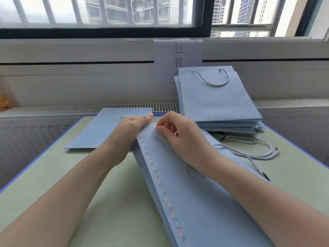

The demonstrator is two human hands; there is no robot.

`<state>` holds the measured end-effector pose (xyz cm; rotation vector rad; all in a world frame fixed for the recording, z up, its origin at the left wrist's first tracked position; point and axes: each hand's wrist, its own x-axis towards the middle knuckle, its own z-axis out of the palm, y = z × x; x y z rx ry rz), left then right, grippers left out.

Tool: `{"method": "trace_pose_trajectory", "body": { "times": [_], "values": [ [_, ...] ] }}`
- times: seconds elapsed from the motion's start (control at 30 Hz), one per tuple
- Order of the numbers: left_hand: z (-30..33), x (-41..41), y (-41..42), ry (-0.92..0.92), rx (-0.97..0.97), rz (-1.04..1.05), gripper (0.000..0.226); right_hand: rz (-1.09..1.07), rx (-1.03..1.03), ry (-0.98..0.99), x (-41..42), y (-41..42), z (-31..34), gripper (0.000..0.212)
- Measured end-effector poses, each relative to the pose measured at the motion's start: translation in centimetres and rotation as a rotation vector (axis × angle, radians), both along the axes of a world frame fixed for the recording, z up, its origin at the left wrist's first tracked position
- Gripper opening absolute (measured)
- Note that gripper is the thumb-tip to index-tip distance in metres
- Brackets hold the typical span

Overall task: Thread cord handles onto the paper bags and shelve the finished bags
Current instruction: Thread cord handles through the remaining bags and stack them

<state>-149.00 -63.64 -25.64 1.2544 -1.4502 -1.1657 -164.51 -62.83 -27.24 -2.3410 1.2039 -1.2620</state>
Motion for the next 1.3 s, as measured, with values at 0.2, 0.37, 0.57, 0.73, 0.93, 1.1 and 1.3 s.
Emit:
{"method": "trace_pose_trajectory", "body": {
  "times": [0.2, 0.37, 0.57, 0.73, 0.93, 1.1, 1.3],
  "values": [
    [-0.3, -0.4, 0.0, -0.009, -0.141, 0.099, 0.04, -0.031, 0.118, 0.048, -1.6, -0.1, 1.0, 0.008],
    [-0.4, 0.0, -0.5, -0.163, -0.296, 0.166, 0.045, 0.034, 0.223, -0.372, -1.9, 0.1, 2.4, 0.011],
    [-1.3, 0.3, -1.0, -0.448, -0.254, 0.101, 0.039, 0.209, 0.467, -0.862, -2.1, 0.5, 3.4, 0.009],
    [-2.0, 0.3, -1.2, -0.639, -0.189, -0.053, 0.024, 0.249, 0.367, -0.908, -2.1, 0.6, 3.6, 0.007],
    [-1.7, 0.2, -0.8, -0.659, -0.351, -0.005, 0.015, 0.181, 0.179, -0.864, -3.1, 0.7, 4.7, 0.014],
    [-0.1, -1.6, 1.5, -0.013, -0.371, -0.251, 0.036, 0.164, 0.116, -0.603, -2.7, 0.5, 3.8, 0.011],
    [0.6, -1.5, 1.4, 0.26, -0.439, -0.228, 0.034, -0.142, 0.027, 0.005, -3.3, -0.8, 1.8, 0.019]
  ]
}}
